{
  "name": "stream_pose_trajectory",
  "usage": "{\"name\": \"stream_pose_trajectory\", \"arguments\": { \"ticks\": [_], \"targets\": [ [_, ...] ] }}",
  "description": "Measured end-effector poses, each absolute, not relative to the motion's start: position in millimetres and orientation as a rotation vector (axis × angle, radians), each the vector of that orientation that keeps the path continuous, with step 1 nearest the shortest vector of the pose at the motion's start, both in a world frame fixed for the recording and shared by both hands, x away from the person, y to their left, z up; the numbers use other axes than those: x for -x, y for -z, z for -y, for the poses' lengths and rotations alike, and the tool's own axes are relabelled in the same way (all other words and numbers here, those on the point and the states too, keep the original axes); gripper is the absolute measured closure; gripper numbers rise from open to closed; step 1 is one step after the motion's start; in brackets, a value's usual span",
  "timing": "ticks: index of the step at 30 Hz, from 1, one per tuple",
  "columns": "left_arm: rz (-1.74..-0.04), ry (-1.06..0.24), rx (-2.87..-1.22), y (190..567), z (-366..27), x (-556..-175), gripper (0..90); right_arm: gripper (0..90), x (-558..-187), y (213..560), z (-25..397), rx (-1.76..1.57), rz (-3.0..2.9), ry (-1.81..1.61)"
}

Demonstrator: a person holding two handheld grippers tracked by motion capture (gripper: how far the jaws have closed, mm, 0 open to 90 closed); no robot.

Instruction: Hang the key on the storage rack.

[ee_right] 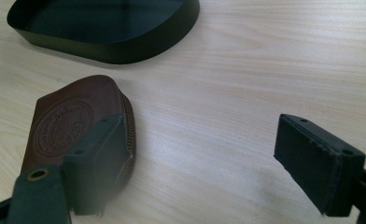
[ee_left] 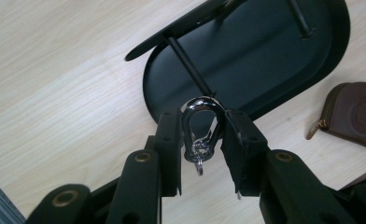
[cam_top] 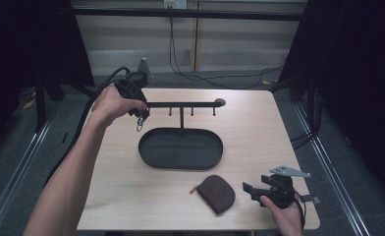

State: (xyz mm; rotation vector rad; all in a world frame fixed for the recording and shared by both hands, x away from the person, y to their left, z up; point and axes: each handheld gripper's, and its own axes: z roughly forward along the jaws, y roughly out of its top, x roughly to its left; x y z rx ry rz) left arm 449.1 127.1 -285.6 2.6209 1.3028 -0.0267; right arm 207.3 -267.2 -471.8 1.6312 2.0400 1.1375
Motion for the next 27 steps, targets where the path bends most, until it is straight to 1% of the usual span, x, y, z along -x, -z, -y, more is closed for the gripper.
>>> {"name": "stream_pose_trajectory", "arguments": {
  "ticks": [4,16,23,27],
  "targets": [
    [-1.304,0.011,-2.628,285.5,-123.0,-449.5,68.3,16.6,-207.8,472.0,266.8,-1.628,-2.043,-1.136],
    [-1.31,0.024,-2.626,289.3,-114.1,-454.7,68.3,16.6,-207.2,471.6,266.8,-1.626,-2.046,-1.138],
    [-1.343,-0.02,-2.616,292.1,-111.2,-457.9,68.3,16.6,-206.3,471.2,266.2,-1.616,-2.051,-1.141],
    [-1.359,-0.013,-2.602,293.1,-111.2,-459.4,68.3,16.6,-206.2,471.1,266.3,-1.617,-2.05,-1.144]
  ]
}}
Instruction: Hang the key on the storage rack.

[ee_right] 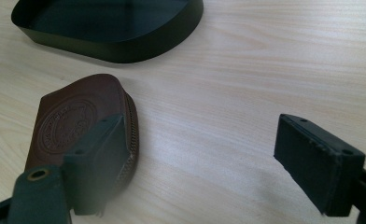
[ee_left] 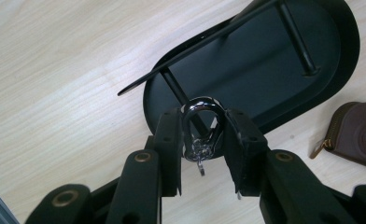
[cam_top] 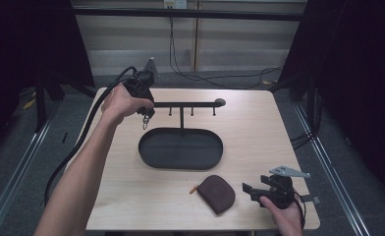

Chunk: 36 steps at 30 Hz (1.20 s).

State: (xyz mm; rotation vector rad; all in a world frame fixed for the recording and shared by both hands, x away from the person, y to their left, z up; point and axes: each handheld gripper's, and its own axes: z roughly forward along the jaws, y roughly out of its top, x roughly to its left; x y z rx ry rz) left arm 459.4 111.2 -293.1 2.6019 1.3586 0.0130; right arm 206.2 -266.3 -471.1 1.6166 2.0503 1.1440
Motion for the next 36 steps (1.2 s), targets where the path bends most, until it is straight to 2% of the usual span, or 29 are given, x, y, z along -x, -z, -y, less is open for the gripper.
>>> {"name": "stream_pose_trajectory", "arguments": {
  "ticks": [9,16,27,31,36],
  "targets": [
    [-1.398,-0.027,-2.577,294.4,-111.3,-462.1,68.2,16.6,-206.2,471.0,266.4,-1.617,-2.051,-1.147],
    [-1.406,-0.097,-2.583,298.7,-108.5,-465.2,68.2,16.6,-206.1,471.0,266.5,-1.613,-2.05,-1.15],
    [-1.393,-0.088,-2.567,298.9,-111.3,-465.7,67.9,16.7,-206.1,471.1,266.4,-1.614,-2.052,-1.147],
    [-1.37,-0.087,-2.554,295.5,-112.8,-463.1,64.2,16.7,-206.5,471.2,266.0,-1.613,-2.052,-1.146],
    [-1.337,-0.072,-2.525,288.0,-118.2,-457.0,53.9,16.7,-208.3,471.7,265.2,-1.624,-2.056,-1.142]
  ]
}}
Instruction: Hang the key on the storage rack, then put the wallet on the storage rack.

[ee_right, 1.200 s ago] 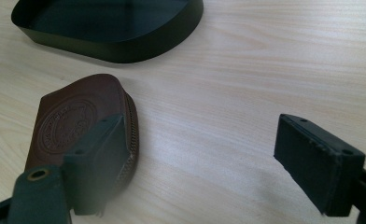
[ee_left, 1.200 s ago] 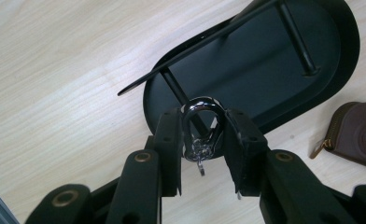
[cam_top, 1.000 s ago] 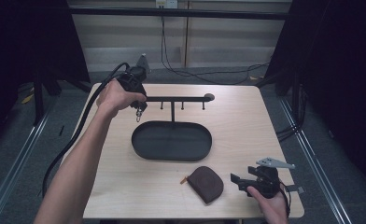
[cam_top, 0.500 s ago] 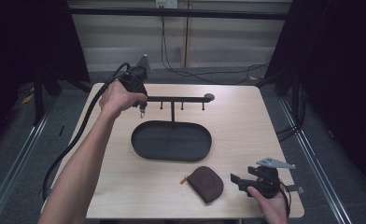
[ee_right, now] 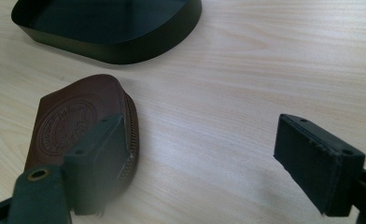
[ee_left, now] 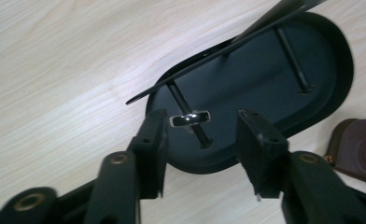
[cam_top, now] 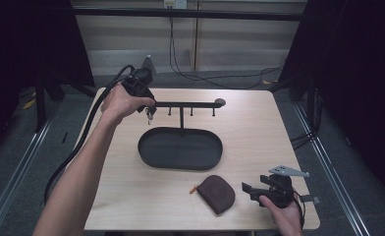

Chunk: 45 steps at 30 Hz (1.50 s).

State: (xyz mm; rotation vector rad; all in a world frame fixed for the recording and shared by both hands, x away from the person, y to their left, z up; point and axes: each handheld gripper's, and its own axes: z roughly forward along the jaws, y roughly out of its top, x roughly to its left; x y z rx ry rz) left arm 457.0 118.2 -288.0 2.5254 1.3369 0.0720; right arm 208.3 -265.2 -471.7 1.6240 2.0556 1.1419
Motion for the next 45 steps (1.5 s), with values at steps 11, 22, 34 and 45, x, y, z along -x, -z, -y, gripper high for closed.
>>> {"name": "stream_pose_trajectory", "arguments": {
  "ticks": [11,22,34,45],
  "targets": [
    [-1.313,-0.069,-2.463,286.1,-145.6,-441.3,42.8,16.8,-207.8,471.6,265.8,-1.62,-2.051,-1.138],
    [-1.331,-0.081,-2.384,298.2,-172.4,-427.8,33.2,16.8,-208.0,472.0,266.1,-1.626,-2.047,-1.136],
    [-1.305,-0.11,-2.292,317.1,-202.7,-404.2,20.9,18.8,-209.7,472.9,266.4,-1.649,-2.044,-1.134],
    [-1.119,-0.074,-2.245,352.1,-238.0,-359.3,16.3,14.8,-207.9,471.0,267.6,-1.62,-2.043,-1.176]
  ]
}}
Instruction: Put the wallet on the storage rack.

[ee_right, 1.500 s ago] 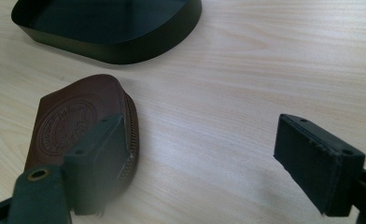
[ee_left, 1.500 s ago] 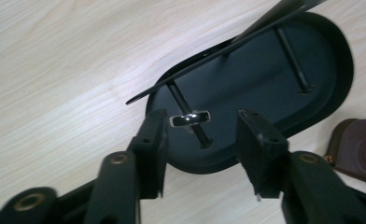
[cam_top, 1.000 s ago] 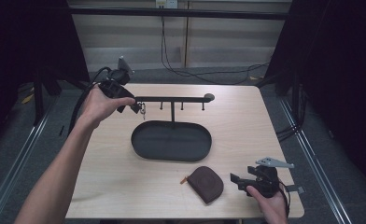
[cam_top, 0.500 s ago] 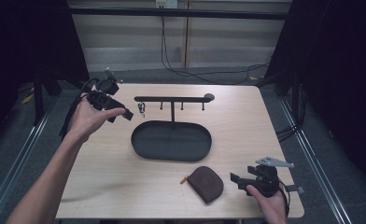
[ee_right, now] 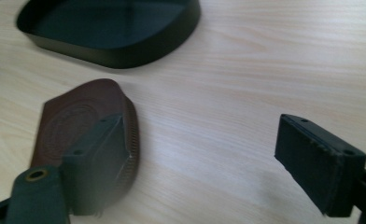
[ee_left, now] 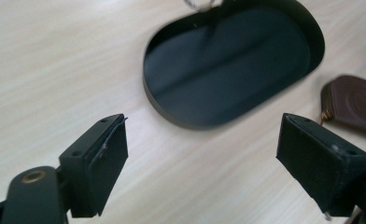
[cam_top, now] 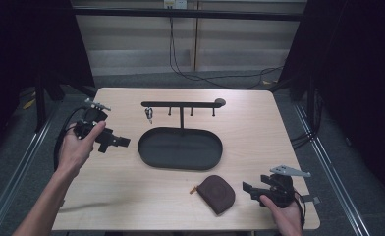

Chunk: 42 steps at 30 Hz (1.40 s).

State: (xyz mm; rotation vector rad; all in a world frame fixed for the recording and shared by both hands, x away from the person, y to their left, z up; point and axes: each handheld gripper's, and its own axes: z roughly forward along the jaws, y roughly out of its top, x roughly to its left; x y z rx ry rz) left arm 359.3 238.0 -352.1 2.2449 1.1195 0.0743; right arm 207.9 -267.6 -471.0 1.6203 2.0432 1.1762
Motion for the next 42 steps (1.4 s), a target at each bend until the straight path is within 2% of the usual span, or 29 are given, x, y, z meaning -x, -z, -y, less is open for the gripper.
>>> {"name": "stream_pose_trajectory", "arguments": {
  "ticks": [6,9,14,16,20,21,24,29,30,31,36,37,42],
  "targets": [
    [-1.134,-0.073,-2.225,375.4,-254.5,-341.5,16.5,14.8,-207.0,469.2,267.2,-1.618,-2.051,-1.193],
    [-1.131,-0.113,-2.225,397.3,-266.4,-323.9,16.5,14.9,-207.6,467.5,266.2,-1.616,-2.061,-1.19],
    [-1.113,-0.144,-2.188,411.7,-273.3,-306.7,16.5,16.6,-210.9,466.2,260.3,-1.611,-2.124,-1.177],
    [-1.114,-0.144,-2.164,419.7,-276.5,-294.8,20.7,18.6,-212.1,464.7,256.4,-1.605,-2.158,-1.155],
    [-1.163,-0.247,-2.147,433.2,-283.0,-276.6,21.4,18.6,-216.1,457.7,247.7,-1.589,-2.224,-1.12],
    [-1.18,-0.224,-2.1,440.0,-290.7,-269.5,21.1,21.2,-218.6,453.8,243.4,-1.58,-2.253,-1.134],
    [-1.199,-0.241,-2.086,444.9,-296.3,-262.6,20.1,21.4,-222.7,451.4,238.4,-1.555,-2.302,-1.131],
    [-1.173,-0.182,-2.026,457.1,-306.0,-242.4,21.2,23.8,-236.1,448.7,227.3,-1.564,-2.373,-1.105],
    [-1.162,-0.191,-2.021,459.3,-305.8,-238.8,21.1,25.4,-238.7,448.0,224.9,-1.574,-2.375,-1.092],
    [-1.145,-0.181,-2.004,462.4,-305.0,-233.1,21.2,31.3,-241.9,446.6,219.5,-1.591,-2.357,-1.069],
    [-1.109,-0.149,-1.994,465.4,-304.2,-225.4,21.5,28.5,-251.4,445.5,205.9,-1.554,-2.445,-1.014],
    [-1.101,-0.183,-2.014,465.6,-302.6,-222.0,22.4,27.2,-252.9,446.0,205.4,-1.566,-2.452,-1.004],
    [-1.072,-0.172,-2.021,465.7,-299.9,-219.5,22.3,23.6,-257.8,447.3,206.5,-1.62,-2.477,-0.965]
  ]
}}
